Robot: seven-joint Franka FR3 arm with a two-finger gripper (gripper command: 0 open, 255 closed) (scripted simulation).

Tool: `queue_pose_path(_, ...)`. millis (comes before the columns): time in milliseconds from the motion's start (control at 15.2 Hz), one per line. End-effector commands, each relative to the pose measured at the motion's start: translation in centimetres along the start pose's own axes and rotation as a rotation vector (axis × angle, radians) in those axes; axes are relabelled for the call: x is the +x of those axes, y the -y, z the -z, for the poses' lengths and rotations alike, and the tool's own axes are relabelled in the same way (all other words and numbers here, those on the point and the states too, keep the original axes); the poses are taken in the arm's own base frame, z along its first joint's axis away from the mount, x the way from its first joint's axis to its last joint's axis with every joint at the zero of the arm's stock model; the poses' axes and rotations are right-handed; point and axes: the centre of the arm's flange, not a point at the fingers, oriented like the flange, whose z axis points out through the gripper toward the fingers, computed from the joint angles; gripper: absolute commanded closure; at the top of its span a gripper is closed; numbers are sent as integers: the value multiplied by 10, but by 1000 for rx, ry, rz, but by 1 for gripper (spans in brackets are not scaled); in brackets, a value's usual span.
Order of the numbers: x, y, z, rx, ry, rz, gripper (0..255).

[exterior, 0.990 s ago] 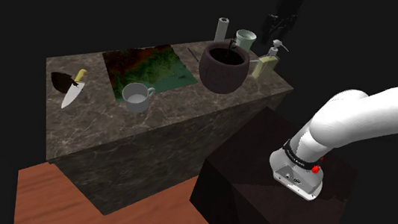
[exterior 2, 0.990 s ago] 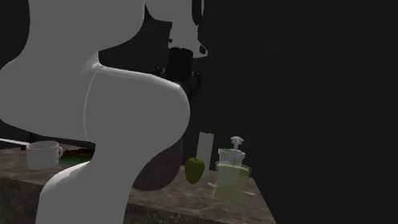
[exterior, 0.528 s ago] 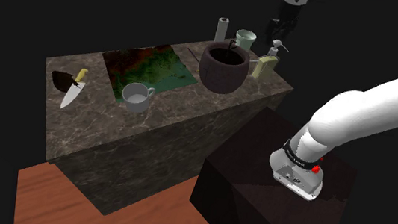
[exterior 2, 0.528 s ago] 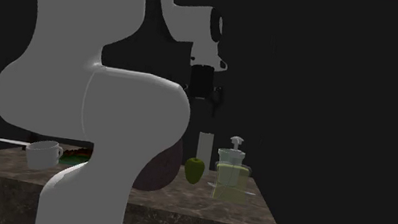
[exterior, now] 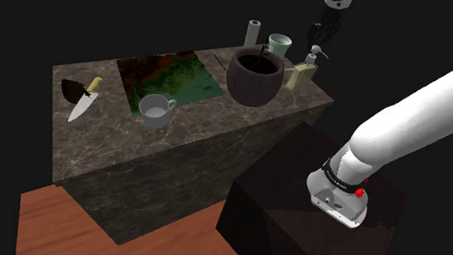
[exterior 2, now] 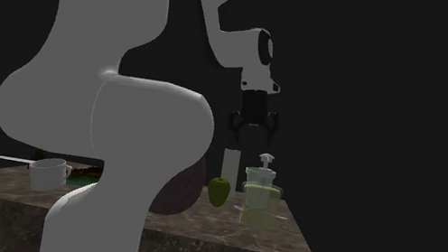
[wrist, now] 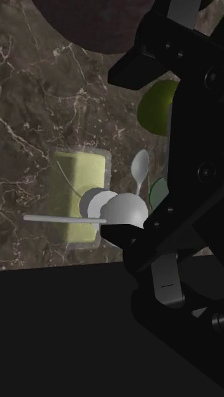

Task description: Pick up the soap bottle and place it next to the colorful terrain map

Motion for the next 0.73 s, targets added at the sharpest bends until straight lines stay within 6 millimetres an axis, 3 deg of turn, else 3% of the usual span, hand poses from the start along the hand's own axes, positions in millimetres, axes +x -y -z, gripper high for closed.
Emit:
queue_pose_path(0, 9, -21, -13, -13, -3, -7, 0)
queue_pose_path(132, 19, -42, -22, -25, -5, -13, 0)
queue_pose_path(660, 20, -44, -63, -26, -5, -14, 0)
